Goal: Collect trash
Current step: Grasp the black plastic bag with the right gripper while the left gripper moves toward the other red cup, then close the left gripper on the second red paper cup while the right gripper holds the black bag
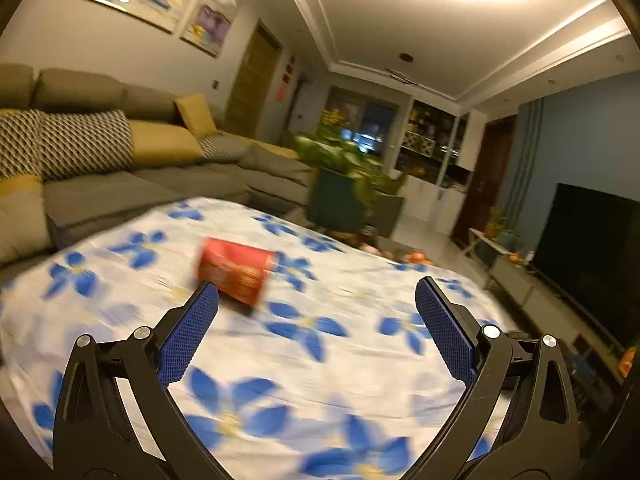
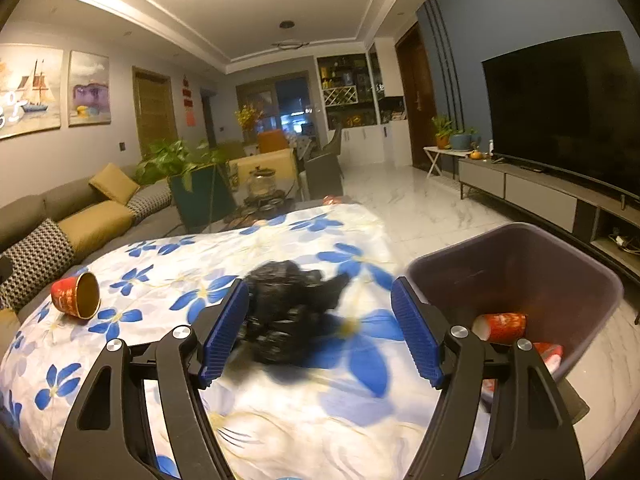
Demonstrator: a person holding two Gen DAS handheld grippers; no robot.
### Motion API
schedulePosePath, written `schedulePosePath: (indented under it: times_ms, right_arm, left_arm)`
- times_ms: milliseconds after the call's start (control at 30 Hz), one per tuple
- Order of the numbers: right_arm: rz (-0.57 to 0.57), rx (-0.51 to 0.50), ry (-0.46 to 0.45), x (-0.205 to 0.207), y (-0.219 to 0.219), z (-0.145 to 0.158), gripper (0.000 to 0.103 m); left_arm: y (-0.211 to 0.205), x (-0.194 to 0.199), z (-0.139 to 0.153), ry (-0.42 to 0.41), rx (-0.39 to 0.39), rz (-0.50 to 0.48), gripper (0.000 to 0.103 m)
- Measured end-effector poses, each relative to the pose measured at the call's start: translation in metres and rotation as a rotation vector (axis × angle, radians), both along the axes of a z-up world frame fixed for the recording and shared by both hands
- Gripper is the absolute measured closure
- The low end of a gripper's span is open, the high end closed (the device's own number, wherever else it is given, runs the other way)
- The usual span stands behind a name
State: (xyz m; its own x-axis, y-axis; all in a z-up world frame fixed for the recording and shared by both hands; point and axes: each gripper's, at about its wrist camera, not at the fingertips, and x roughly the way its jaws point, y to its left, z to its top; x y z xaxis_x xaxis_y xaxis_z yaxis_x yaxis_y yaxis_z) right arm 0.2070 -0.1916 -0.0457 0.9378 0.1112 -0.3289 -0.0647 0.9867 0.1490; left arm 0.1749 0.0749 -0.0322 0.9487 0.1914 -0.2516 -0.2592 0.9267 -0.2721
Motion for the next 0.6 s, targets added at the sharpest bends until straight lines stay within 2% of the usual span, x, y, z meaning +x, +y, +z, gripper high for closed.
schedulePosePath:
  times_ms: [167,300,367,433,467,533,600]
  right_arm:
    - [0.010,-0.015,0.038,0.018,0.020,-0.002,0.030]
    - [0.012,-0.044,0.097,0.033,0.034,-0.006,0.031]
    - [0.017,-0.062,0.127,0.040,0.038,-0.011,0.040]
    - [0.016,-0.073,0.152,0.045,0.042,-0.014,0.055]
    - [0.021,-0.073,0.162,0.046,0.042,-0.015,0.058]
    - [0.023,-0.070,0.164,0.046,0.041,-0.016,0.075]
    - [0.027,-0.060,0.155,0.043,0.039,-0.015,0.078]
  left_arm:
    - [0.035,-0.004,-0.002,0.017,0.037,0.045,0.006]
    - [0.052,0.006,-0.004,0.044,0.084,0.029,0.006]
    - [0.056,0.016,-0.007,0.061,0.109,0.025,0.006]
    - [0.060,0.030,-0.012,0.089,0.111,0.017,0.006]
    - [0.061,0.034,-0.014,0.104,0.108,0.015,0.006]
    - [0.063,0.050,-0.021,0.140,0.111,-0.005,0.006]
    - [0.064,0.063,-0.027,0.169,0.113,-0.017,0.006]
